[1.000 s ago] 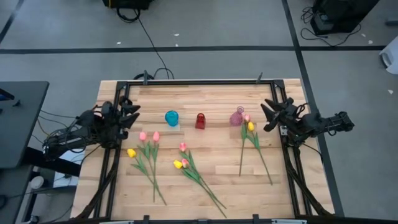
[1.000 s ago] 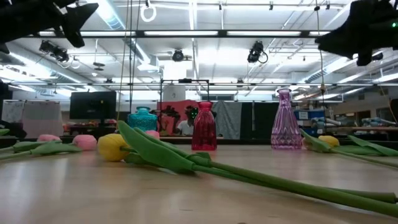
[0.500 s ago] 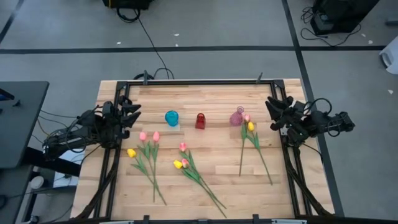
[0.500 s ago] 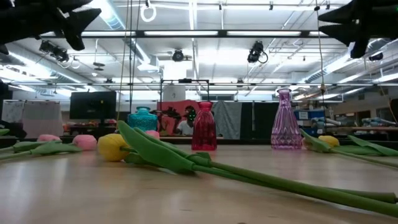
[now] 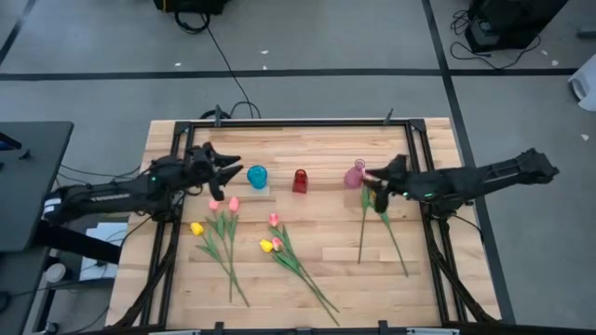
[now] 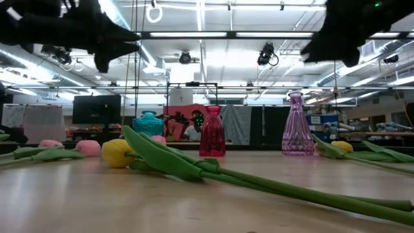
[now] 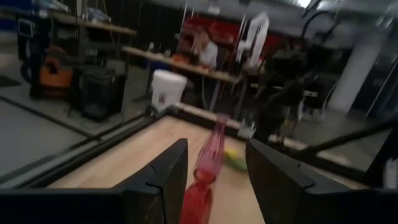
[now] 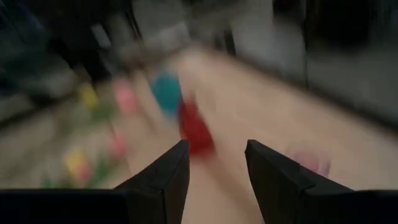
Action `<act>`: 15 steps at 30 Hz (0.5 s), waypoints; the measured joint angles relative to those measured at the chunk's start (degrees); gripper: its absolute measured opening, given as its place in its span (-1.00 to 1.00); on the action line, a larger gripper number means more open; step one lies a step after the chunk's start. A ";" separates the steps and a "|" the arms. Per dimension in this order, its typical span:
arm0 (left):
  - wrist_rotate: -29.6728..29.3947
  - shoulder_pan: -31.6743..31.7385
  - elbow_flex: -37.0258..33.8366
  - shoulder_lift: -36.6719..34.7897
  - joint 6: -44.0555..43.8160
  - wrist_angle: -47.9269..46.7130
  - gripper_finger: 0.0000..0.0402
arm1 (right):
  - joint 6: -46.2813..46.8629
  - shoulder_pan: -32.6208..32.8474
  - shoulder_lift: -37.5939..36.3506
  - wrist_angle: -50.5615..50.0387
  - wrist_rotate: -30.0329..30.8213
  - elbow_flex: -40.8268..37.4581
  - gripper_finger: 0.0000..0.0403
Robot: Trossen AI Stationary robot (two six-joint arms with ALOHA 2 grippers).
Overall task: Sort flowers into vase by color
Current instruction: Put the right yellow flower into the pink vase
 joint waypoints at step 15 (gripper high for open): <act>0.78 0.00 4.47 6.63 6.33 0.16 -0.17 | 23.40 -4.11 30.77 -41.38 -31.20 16.58 -0.16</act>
